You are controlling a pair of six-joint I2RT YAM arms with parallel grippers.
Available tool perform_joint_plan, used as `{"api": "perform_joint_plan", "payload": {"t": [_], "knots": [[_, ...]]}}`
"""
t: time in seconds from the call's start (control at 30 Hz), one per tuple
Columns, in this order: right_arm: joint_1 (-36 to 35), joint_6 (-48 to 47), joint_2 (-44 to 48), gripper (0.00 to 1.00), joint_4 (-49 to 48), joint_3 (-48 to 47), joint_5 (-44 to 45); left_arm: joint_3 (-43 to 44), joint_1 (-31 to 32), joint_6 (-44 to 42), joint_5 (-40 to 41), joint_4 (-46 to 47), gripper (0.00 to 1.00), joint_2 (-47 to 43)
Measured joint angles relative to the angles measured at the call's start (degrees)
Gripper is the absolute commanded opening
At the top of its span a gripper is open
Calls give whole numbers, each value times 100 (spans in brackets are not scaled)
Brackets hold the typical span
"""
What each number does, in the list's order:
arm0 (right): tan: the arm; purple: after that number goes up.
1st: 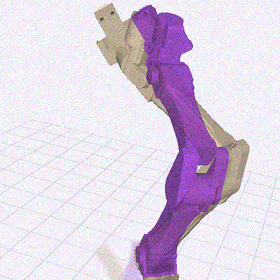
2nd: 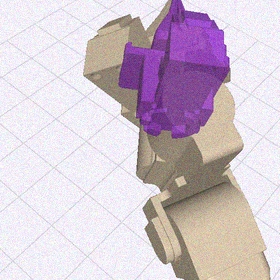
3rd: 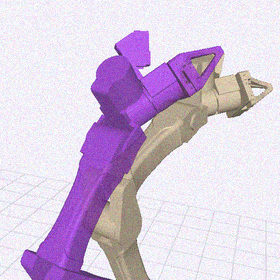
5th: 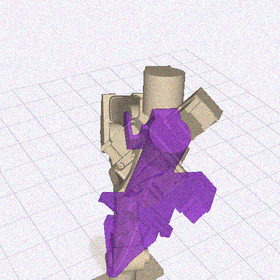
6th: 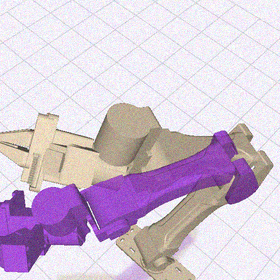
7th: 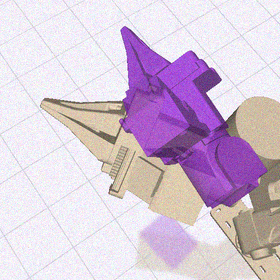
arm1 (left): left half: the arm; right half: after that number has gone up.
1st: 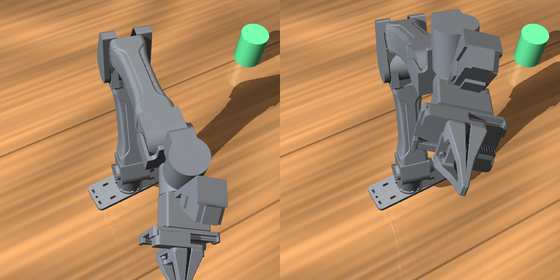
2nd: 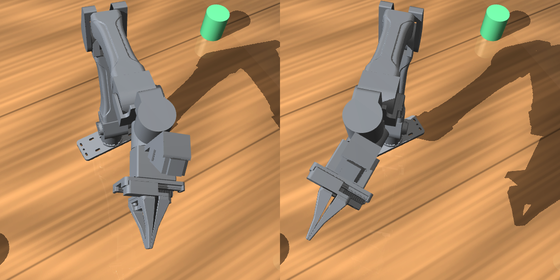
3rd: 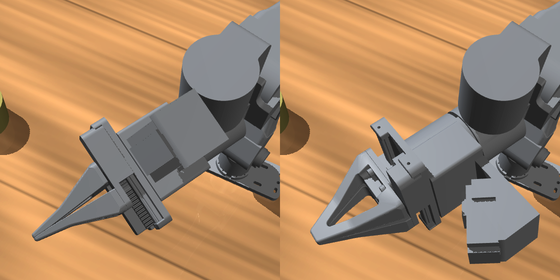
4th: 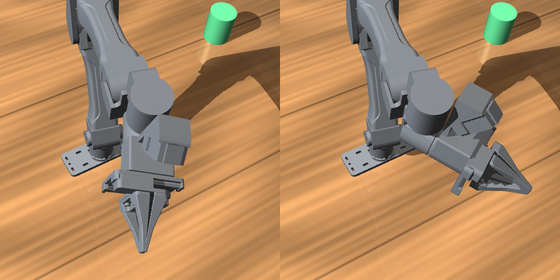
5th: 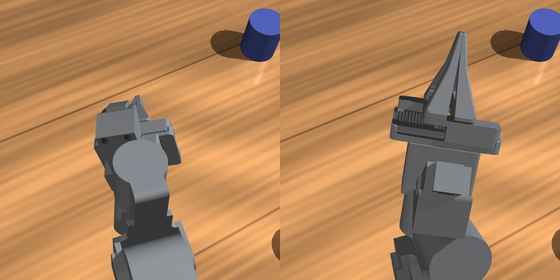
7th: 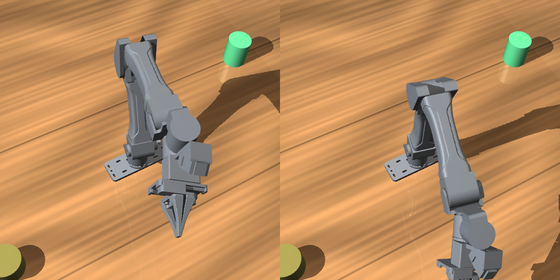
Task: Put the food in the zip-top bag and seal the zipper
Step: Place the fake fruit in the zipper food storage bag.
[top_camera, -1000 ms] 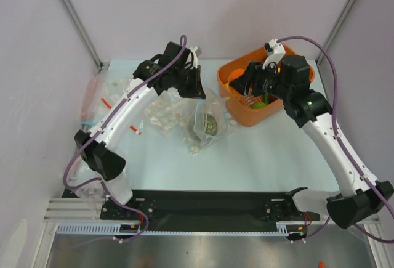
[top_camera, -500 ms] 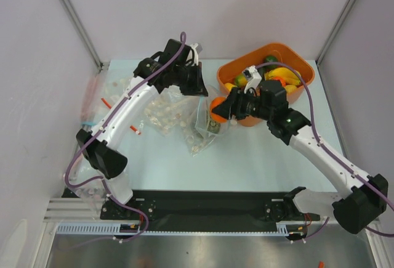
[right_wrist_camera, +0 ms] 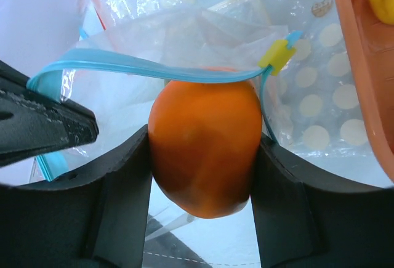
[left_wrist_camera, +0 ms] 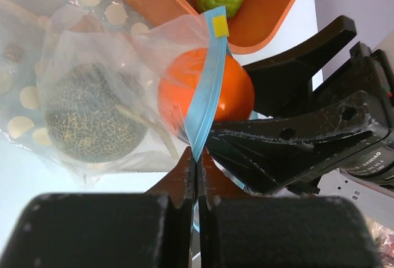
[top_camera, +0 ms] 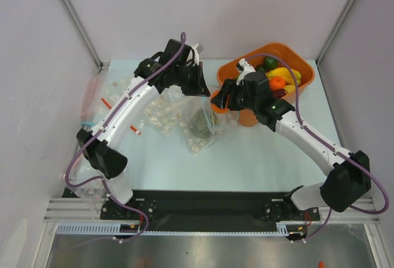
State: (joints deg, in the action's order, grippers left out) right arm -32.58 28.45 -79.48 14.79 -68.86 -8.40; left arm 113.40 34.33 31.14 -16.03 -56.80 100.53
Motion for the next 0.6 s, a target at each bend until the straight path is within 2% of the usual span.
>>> {"api": "perform_joint_plan", "payload": {"t": [0.03, 0.07, 0.17, 0.3, 0.6], "knots": [[-2, -4, -13, 65, 15, -24, 57, -17, 0, 0, -17, 15, 0, 0], [-9, -11, -31, 77, 17, -46, 98, -33, 0, 2, -26, 15, 0, 0], [-48, -111, -61, 85, 79, -83, 164, -81, 0, 0, -48, 37, 0, 0], [-103, -271, -61, 85, 236, -170, 173, -149, -24, 4, -83, 61, 0, 0], [-120, -400, 387, 69, 1311, -549, 420, -155, -181, 31, -90, 101, 0, 0]]}}
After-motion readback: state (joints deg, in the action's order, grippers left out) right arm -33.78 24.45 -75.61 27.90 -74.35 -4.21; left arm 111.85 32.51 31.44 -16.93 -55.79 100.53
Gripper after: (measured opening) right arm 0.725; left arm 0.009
